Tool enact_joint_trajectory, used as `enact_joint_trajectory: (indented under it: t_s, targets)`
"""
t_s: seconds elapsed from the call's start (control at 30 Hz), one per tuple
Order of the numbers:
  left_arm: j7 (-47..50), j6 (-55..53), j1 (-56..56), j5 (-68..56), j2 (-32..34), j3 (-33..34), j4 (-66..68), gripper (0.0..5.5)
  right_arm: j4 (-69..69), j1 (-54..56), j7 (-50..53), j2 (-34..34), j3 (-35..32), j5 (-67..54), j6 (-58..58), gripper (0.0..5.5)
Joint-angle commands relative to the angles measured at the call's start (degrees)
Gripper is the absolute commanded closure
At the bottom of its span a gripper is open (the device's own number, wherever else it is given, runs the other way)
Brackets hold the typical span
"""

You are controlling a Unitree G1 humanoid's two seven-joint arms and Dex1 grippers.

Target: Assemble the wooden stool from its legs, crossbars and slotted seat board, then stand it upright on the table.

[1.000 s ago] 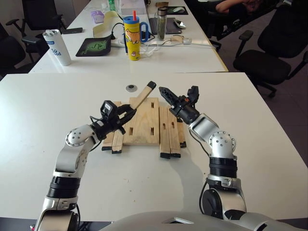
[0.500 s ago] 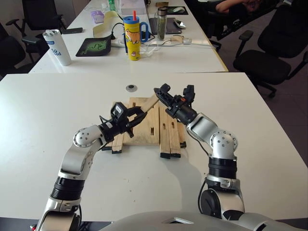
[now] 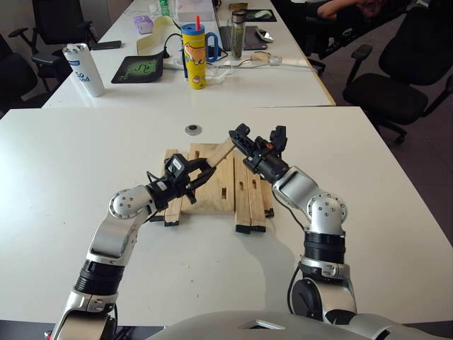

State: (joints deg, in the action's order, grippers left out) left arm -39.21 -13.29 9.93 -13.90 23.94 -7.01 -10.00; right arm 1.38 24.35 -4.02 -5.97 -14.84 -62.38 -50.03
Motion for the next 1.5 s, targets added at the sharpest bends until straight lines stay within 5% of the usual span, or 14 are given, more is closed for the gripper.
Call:
enact_joint_trajectory:
  t_s: [0.03, 0.17, 0.37, 0.6, 0.87, 1.5]
  targets:
    - [-1.2, -1.4, -1.3, 0.3, 0.9, -1.0, 0.5, 3.80, -0.1, 1.7, 0.3, -0.2, -1.0, -1.0, 1.4, 5.06]
    - [-0.7, -2.4, -1.7, -2.3, -0.2, 1.0, -0.3, 3.24, -0.1, 1.3, 1.1, 0.1, -1.1, 2.0, 4.1, 5.06]
    - [4.6, -2.4, -3.3, -8.6, -3.8, 9.8, 0.0, 3.19, 2.0, -0.7, 6.3, 2.1, 0.9, 14.9, 12.7, 5.07]
    - [14.9, -3.5, -7.0, -13.0, -9.0, 17.9, -2.6, 4.19, 13.2, -8.5, 10.5, 0.7, 6.4, 18.8, 9.6, 5.07]
    - [22.2, -4.4, -11.8, -12.7, -12.7, 18.4, -6.9, 5.38, 20.1, -17.6, 12.7, -0.2, 10.5, 22.1, 10.4, 5.07]
    - [24.0, -6.3, -9.1, -10.6, -11.0, 17.3, -5.7, 5.40, 6.9, -18.8, 12.6, -7.4, 11.8, 20.1, 28.8, 5.07]
